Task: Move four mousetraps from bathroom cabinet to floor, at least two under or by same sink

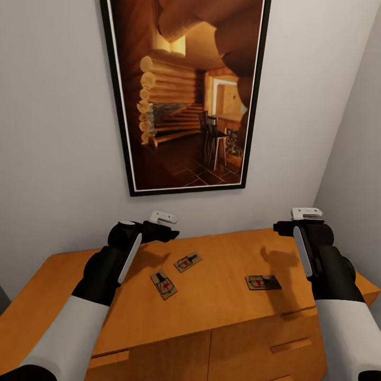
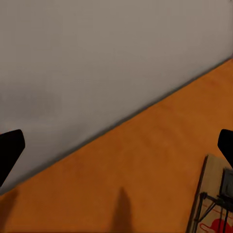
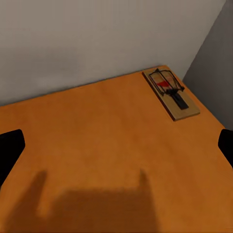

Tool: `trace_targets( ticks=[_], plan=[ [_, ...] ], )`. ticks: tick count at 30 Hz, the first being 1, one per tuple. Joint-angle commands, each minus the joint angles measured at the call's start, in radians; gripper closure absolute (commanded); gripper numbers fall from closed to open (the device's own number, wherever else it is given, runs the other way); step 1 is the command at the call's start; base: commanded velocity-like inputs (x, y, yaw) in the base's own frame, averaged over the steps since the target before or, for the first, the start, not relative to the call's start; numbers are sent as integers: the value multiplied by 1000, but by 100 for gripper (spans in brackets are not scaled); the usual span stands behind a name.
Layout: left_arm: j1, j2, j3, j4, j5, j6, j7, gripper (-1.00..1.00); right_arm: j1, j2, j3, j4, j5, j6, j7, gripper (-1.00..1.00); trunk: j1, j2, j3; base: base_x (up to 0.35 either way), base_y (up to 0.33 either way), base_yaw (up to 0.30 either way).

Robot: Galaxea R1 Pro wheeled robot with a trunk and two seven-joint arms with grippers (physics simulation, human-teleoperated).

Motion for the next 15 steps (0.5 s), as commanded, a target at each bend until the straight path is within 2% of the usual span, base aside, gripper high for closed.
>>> trace_targets(
  ticks=[1,10,15],
  plan=[
    [-1,0,0,-1,-4,4,-5,-100,-1,0,1,-1,1,5,-1,-100,0,-1,-1,30,0,0],
    [-1,-5,0,0,-1,5,-5,-100,-1,0,1,-1,-1,5,-1,-100,0,-1,-1,13,-8,0],
    [-1,-7,0,2,-1,5,-4,-100,-1,0,1,-1,-1,5,0,-100,0,-1,-1,3,-152,0]
  ],
)
